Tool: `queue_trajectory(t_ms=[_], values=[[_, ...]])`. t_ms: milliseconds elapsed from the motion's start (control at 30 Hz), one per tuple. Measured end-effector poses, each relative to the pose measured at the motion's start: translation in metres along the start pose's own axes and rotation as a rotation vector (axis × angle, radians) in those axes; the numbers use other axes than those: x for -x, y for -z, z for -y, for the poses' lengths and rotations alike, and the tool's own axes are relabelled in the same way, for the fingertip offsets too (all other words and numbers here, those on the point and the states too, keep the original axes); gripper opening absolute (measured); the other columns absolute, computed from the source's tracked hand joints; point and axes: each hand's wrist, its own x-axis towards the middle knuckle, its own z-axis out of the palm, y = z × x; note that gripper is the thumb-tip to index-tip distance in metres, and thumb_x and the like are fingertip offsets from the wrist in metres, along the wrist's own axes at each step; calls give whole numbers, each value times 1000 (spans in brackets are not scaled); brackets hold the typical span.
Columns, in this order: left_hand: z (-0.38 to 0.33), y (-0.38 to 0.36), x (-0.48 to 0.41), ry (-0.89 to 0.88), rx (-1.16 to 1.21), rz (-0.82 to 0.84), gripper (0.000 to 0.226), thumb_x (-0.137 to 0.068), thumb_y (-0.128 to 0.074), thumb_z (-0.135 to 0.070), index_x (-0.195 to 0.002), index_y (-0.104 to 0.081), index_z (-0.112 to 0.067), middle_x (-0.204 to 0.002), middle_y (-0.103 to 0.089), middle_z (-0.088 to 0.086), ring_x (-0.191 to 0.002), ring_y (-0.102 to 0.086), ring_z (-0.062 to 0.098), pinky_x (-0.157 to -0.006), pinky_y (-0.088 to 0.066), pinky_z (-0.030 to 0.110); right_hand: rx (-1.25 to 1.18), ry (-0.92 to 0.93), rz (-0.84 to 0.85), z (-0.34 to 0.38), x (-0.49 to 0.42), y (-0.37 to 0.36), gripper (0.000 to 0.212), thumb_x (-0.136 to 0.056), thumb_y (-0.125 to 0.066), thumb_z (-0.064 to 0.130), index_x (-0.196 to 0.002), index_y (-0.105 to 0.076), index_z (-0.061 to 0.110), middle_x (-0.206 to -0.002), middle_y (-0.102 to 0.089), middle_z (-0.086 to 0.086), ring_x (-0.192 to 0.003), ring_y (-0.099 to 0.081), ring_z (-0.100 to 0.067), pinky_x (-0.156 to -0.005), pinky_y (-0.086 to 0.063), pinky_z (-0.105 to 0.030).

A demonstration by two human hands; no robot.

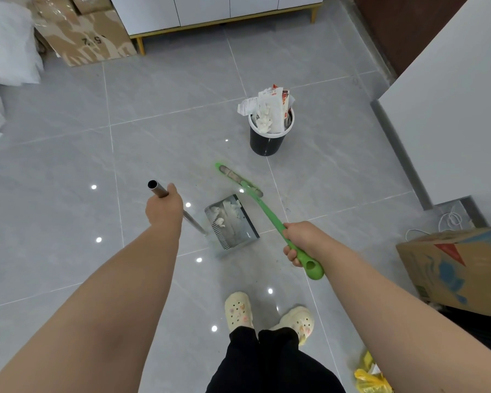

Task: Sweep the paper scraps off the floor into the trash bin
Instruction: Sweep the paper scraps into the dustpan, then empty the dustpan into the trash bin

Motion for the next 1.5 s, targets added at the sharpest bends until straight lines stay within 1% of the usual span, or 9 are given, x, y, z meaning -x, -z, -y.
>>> queue_trajectory(t_ms=[167, 400, 600, 700, 800, 967, 1133, 1267, 1500], values=[[0, -5, 10, 38, 91, -9, 29, -91, -47, -37, -90, -58, -11, -77, -58, -5, -78, -56, 21, -74, -41, 29, 95, 20, -52, 4, 1, -10, 27, -97, -30, 9, -117, -48, 5, -61, -45, -11, -45, -37, -18, -41, -32, -21], [-18, 4, 28, 20, 126, -24, 25, -91, -46, -27, -72, -55, -12, -66, -50, -5, -66, -50, 17, -71, -39, 29, 240, 85, -179, -5, 3, -3, 34, -93, -34, 3, -122, -49, -3, -58, -48, -13, -44, -44, -21, -44, -36, -25], [-67, 30, 51, -27, 109, -60, 34, -94, -45, -31, -64, -40, -18, -66, -46, -3, -62, -48, 17, -71, -36, 30, 405, 70, -268, 14, 36, 16, 9, -91, -39, 1, -88, -47, -4, -45, -51, -11, -42, -47, -20, -41, -36, -23], [-100, 46, 64, -79, 141, -73, 34, -95, -44, -28, -63, -38, -19, -66, -45, -2, -70, -50, 21, -72, -36, 30, 401, 69, -311, 31, 58, 24, 28, -94, -39, 2, -66, -40, -2, -44, -50, -10, -46, -47, -19, -46, -39, -26], [-129, 60, 74, -122, 167, -53, 33, -95, -44, -28, -63, -39, -18, -66, -46, -1, -77, -52, 24, -72, -38, 31, 402, 101, -342, 46, 78, 29, 36, -95, -38, 4, -59, -40, 0, -33, -48, -5, -49, -47, -17, -60, -43, -29], [-186, 71, 97, -192, 198, -49, 34, -95, -44, -28, -63, -37, -18, -66, -44, 0, -78, -52, 26, -71, -41, 32, 346, 175, -400, 71, 109, 46, 28, -95, -38, 3, -68, -38, 1, -58, -46, -12, -46, -44, -19, -42, -35, -25], [-242, 65, 112, -205, 268, -56, 32, -96, -43, -28, -67, -42, -16, -66, -44, 0, -63, -48, 20, -67, -40, 31, 419, 203, -453, 90, 126, 76, 10, -95, -39, 3, -90, -46, -1, -62, -46, -11, -47, -45, -19, -42, -35, -25], [-288, 40, 116, -250, 308, -82, 24, -96, -44, -30, -83, -51, -11, -67, -47, 0, -70, -53, 22, -67, -43, 32, 471, 211, -486, 111, 116, 114, 27, -93, -40, 7, -115, -52, -2, -68, -50, -11, -50, -49, -20, -42, -36, -24], [-322, -49, 129, -482, 191, -41, 35, -96, -44, -25, -63, -42, -14, -63, -44, 2, -65, -46, 20, -64, -34, 27, 516, 229, -486, 151, 80, 180, 30, -94, -40, 7, -119, -50, -4, -66, -48, -11, -49, -48, -20, -40, -34, -23]])
